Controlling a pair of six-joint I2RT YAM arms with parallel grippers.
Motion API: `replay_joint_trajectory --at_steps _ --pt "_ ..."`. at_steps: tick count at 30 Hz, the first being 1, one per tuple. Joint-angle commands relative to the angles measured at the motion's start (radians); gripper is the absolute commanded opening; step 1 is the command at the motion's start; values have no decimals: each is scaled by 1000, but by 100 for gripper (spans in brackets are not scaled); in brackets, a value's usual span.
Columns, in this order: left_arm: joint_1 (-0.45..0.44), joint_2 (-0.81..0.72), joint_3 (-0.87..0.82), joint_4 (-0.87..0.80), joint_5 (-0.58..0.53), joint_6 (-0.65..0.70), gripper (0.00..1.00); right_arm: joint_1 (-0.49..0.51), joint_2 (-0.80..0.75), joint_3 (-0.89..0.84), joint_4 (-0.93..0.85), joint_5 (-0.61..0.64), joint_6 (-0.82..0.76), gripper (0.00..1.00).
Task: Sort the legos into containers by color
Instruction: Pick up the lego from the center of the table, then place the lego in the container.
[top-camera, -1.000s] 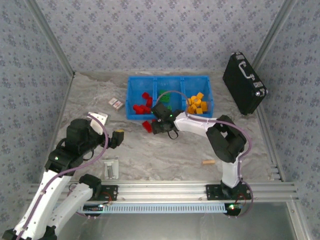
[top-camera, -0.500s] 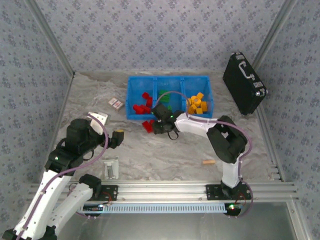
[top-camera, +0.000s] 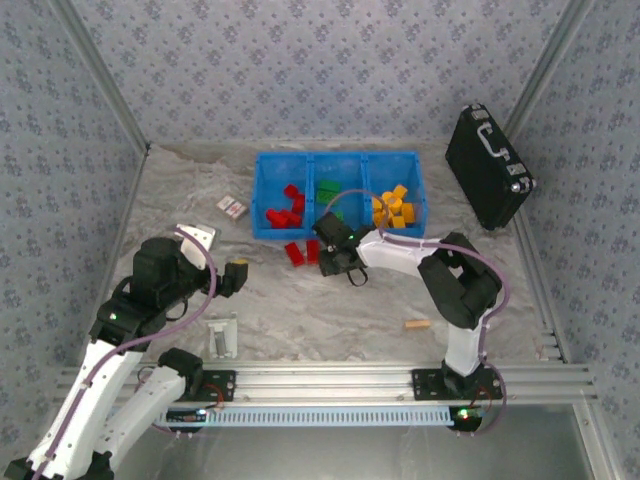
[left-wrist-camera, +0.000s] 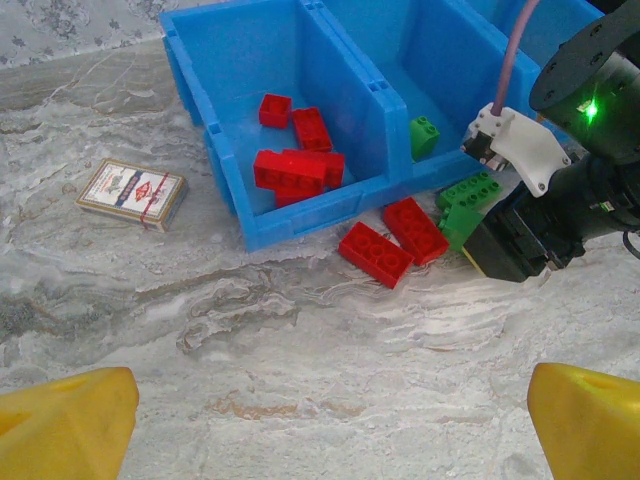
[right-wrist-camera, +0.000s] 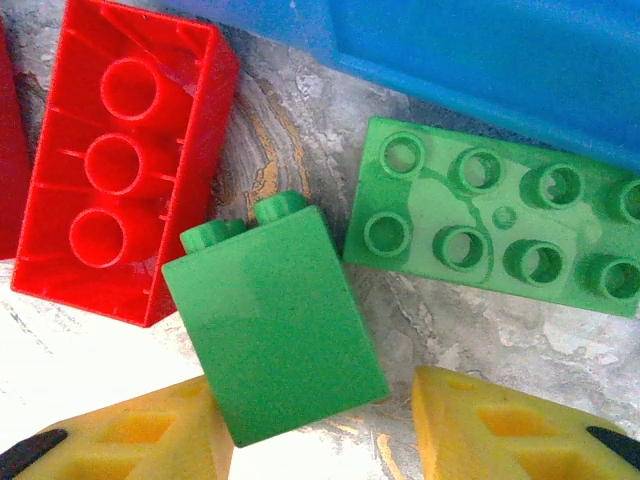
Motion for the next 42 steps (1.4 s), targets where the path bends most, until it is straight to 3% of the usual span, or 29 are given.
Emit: replay_joint_trajectory --at_steps 1,21,33,42 --pt "4 -13 -6 14 9 10 100 0 4 11 -12 17 0 50" --pt "4 -13 -6 16 8 13 100 -4 38 67 -24 3 -35 32" --pt "5 -7 -6 18 8 16 100 12 -140 97 -135 18 -33 31" --pt "4 3 -6 14 3 14 100 -71 -151 199 -118 33 -103 31"
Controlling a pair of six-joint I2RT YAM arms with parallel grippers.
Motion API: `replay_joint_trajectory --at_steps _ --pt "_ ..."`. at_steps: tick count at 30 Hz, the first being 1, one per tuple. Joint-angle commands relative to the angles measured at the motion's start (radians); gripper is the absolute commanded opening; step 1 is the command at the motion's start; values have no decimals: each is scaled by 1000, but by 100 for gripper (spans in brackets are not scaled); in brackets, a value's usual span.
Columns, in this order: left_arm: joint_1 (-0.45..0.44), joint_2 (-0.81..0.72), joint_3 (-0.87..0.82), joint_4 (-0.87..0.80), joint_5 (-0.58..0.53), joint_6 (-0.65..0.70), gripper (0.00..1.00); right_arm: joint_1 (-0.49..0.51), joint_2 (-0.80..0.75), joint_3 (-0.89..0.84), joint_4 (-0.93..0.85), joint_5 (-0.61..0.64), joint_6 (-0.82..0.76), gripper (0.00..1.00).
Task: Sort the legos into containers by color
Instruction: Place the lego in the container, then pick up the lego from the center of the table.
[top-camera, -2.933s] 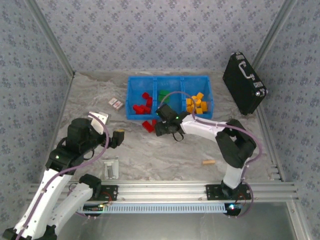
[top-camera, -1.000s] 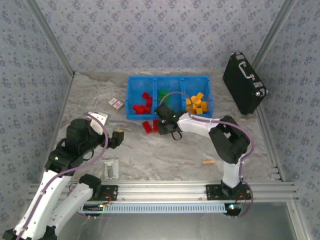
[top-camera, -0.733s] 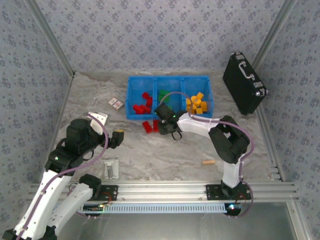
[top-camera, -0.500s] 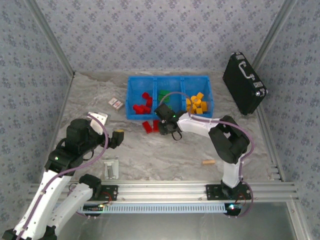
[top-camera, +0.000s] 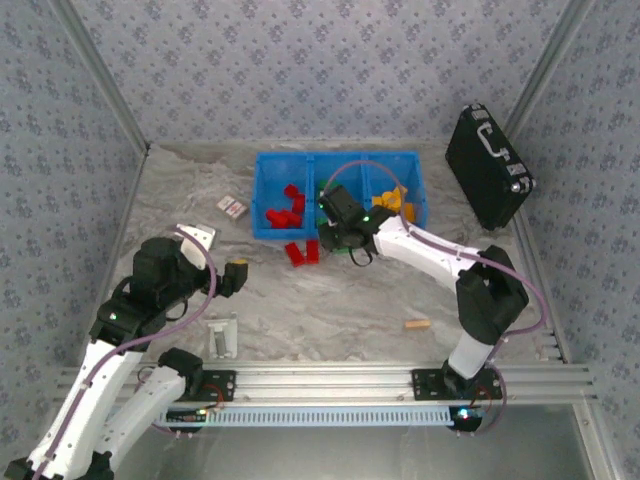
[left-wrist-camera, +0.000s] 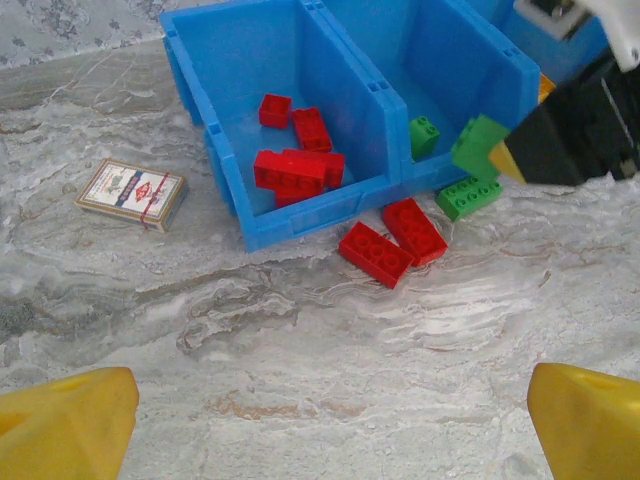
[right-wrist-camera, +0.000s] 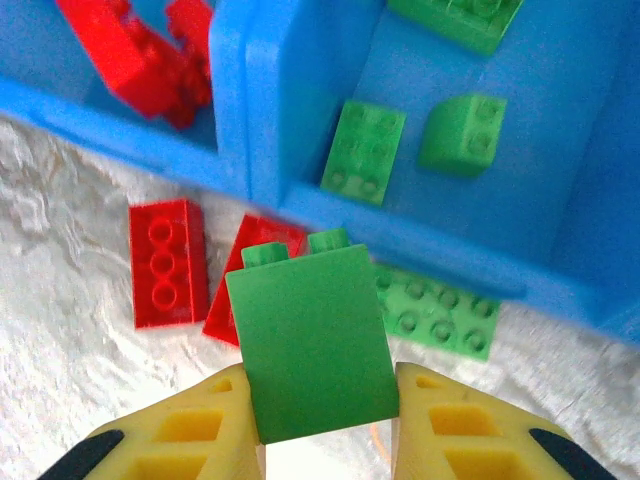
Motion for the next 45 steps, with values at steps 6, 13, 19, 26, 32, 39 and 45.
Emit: replay_joint_trajectory --at_steps 6,13,19,26,32,39,45 --pt "5 3 -7 13 -8 9 100 -128 143 174 22 13 -90 31" --pt "4 97 26 -33 -84 -63 100 -166 245 275 29 -26 -112 48" --pt "-35 154 57 0 -126 -159 100 -177 223 265 54 -51 -132 64" --pt "-168 266 62 84 -244 -227 100 -181 79 144 48 -61 -160 65" --pt "-225 337 62 145 -278 -250 100 -163 -74 -35 37 -132 -134 80" --pt "-228 348 69 164 -271 -224 100 -92 -134 -241 108 -110 -36 86" --pt "-229 320 65 156 -280 -197 100 -58 -98 -320 182 -4 27 92"
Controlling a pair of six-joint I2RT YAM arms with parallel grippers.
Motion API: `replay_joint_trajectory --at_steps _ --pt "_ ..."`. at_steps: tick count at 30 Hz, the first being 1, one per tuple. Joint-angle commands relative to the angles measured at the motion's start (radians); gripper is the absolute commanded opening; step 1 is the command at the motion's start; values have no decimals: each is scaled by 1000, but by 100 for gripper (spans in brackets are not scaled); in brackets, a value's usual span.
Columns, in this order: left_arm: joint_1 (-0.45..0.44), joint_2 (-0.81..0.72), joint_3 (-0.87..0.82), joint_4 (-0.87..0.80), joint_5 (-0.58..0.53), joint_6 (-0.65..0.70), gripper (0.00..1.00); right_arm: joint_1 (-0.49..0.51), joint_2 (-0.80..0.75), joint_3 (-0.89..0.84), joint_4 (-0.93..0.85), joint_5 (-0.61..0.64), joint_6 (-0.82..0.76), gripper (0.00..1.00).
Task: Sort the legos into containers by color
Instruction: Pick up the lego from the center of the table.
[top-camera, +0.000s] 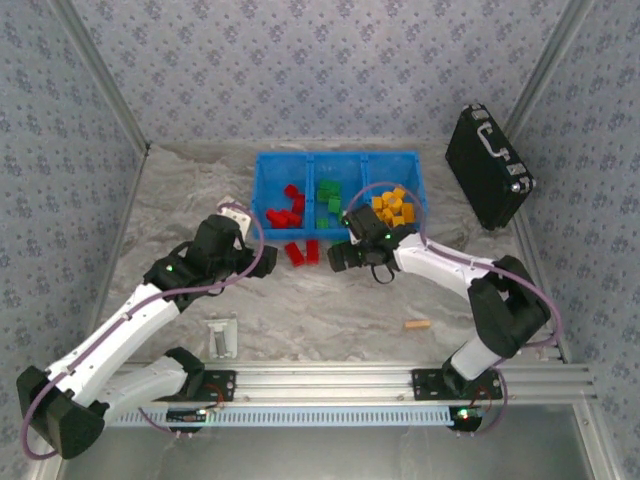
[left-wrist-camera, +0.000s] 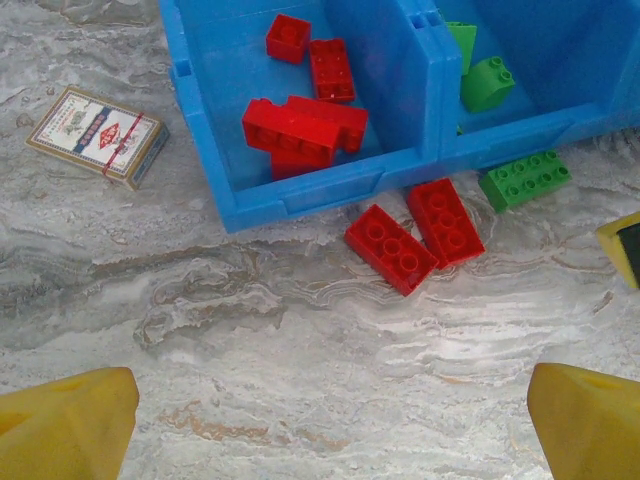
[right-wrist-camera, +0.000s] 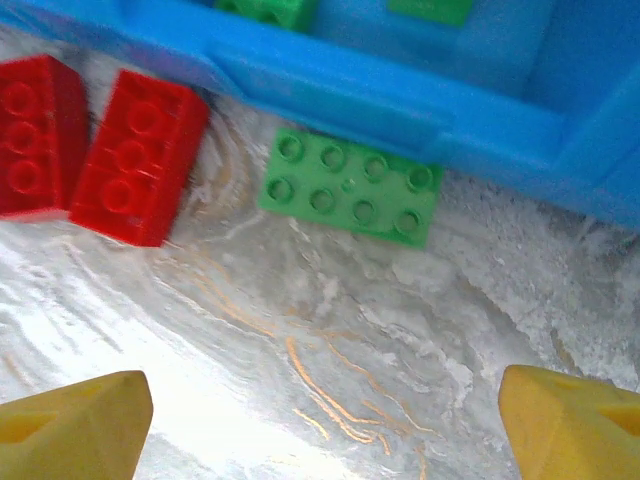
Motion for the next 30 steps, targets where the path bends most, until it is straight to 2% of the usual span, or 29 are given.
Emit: replay_joint_trajectory --at_steps 1,13,19,30 --pt "-6 -30 28 17 -28 25 100 16 32 -5 60 84 58 92" --pt "-4 -27 25 -2 -52 60 100 38 224 59 141 193 147 95" --pt "-4 8 35 -3 -42 101 100 41 274 77 191 195 176 95" --pt "15 19 21 18 -44 120 100 23 362 158 157 210 214 94"
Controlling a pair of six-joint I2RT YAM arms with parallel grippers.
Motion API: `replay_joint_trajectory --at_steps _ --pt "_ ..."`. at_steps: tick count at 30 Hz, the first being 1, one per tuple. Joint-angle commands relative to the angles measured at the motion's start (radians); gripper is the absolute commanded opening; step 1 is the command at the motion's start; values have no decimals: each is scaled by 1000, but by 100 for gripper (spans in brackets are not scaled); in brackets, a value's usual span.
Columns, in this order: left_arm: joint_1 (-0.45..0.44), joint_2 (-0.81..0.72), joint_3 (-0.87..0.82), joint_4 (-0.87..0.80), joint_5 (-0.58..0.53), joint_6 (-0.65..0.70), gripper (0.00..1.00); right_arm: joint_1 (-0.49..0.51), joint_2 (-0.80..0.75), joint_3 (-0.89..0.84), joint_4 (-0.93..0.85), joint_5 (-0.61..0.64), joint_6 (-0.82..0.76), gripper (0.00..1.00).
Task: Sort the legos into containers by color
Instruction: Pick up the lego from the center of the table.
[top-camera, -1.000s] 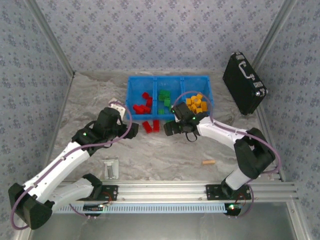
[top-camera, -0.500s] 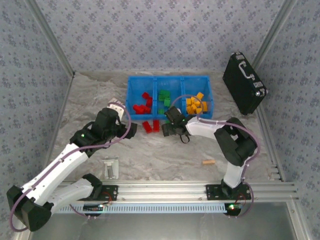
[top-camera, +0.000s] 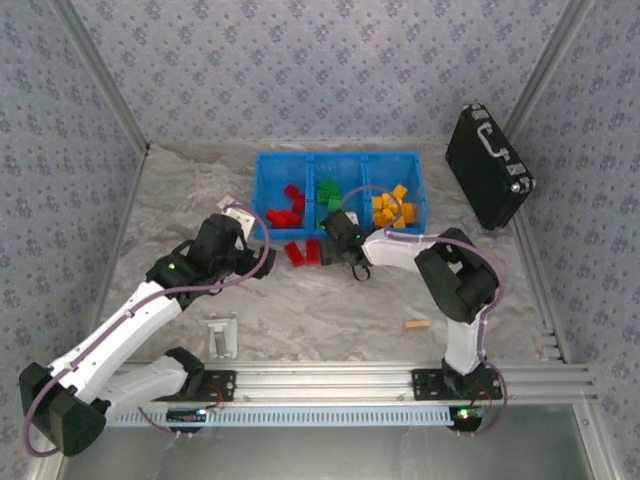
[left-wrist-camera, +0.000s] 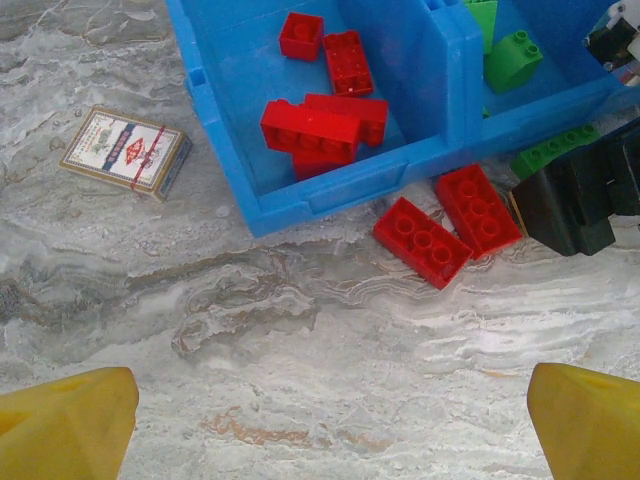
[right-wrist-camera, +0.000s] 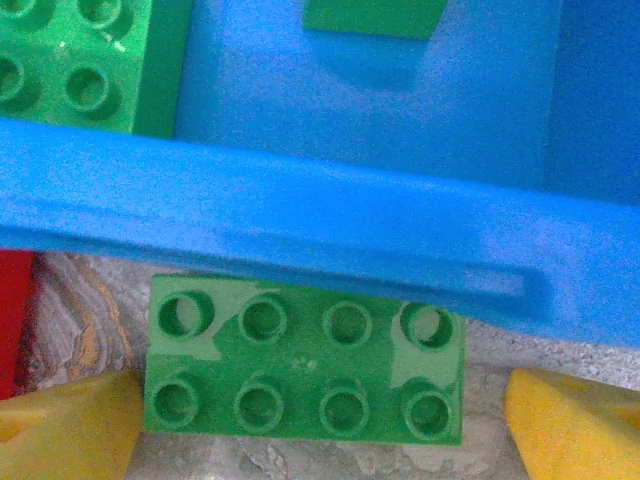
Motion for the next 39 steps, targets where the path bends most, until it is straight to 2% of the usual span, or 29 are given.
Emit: replay_joint_trajectory --at_steps 1,12,17,21,29,39 --pt "10 1 18 20 -6 23 100 -15 50 44 21 12 39 93" --pt "24 8 17 27 14 26 100 -12 70 55 32 -5 45 81" --pt "25 -2 13 25 14 25 100 -7 72 54 20 -9 36 72" --pt "25 -8 9 25 17 24 100 3 68 90 11 -11 16 62" --pt "24 -35 5 22 35 18 100 11 26 79 -36 1 -1 60" --pt "25 -59 7 18 54 12 100 59 -159 46 -120 66 -17 58"
